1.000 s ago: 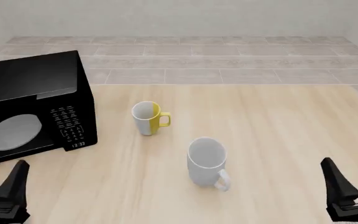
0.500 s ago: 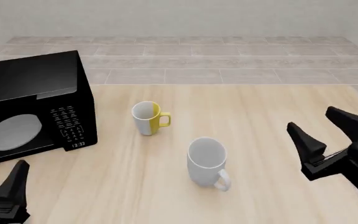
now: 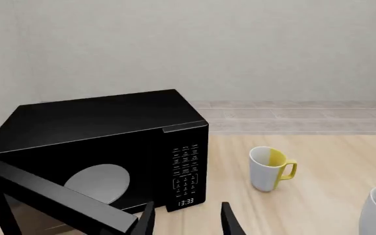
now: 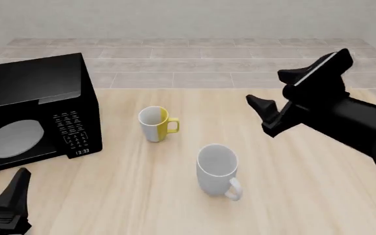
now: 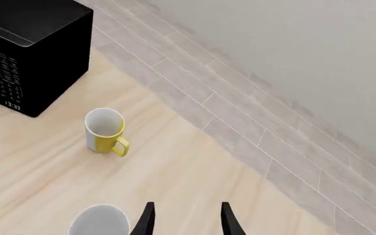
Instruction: Put the yellow and white mug to the front of the white mug.
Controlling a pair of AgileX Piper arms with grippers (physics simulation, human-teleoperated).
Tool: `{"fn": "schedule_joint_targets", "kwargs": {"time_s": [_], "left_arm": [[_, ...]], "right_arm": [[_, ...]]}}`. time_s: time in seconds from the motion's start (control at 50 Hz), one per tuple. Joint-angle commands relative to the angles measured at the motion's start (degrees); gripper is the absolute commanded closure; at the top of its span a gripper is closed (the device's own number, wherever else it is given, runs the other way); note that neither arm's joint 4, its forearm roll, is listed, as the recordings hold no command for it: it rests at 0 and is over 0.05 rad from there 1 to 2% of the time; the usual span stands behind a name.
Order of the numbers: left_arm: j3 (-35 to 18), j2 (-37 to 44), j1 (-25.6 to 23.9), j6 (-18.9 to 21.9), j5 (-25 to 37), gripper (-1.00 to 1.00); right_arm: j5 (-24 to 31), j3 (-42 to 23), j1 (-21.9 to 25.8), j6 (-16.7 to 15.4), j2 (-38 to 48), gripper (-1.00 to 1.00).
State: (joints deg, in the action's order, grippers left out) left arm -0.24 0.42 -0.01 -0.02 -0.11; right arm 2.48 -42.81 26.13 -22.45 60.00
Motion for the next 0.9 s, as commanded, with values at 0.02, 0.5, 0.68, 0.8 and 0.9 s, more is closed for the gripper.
{"fn": "schedule_joint_targets", "kwargs": {"time_s": [0.02,0.5,0.68,0.8,0.9], "left_arm": [[0.0,0.0,0.0,0.0,0.0,-1.00],[0.0,0.0,0.0,0.0,0.0,-1.00],[0.0,0.0,0.0,0.0,0.0,-1.00],[0.0,0.0,0.0,0.0,0.0,-1.00],[0.0,0.0,0.0,0.0,0.0,-1.00]], "right_arm": [[5.0,-10.4,3.0,-5.7,11.8,-1.00],[16.6,-28.6,5.2,-13.8,28.0,-1.00],[24.4,-37.1,6.4,-14.9,33.7,-1.00],[29.9,-43.0,6.0,-16.5,36.9,-1.00],[32.8,-45.9,5.9,-17.3,39.8,-1.00]]}}
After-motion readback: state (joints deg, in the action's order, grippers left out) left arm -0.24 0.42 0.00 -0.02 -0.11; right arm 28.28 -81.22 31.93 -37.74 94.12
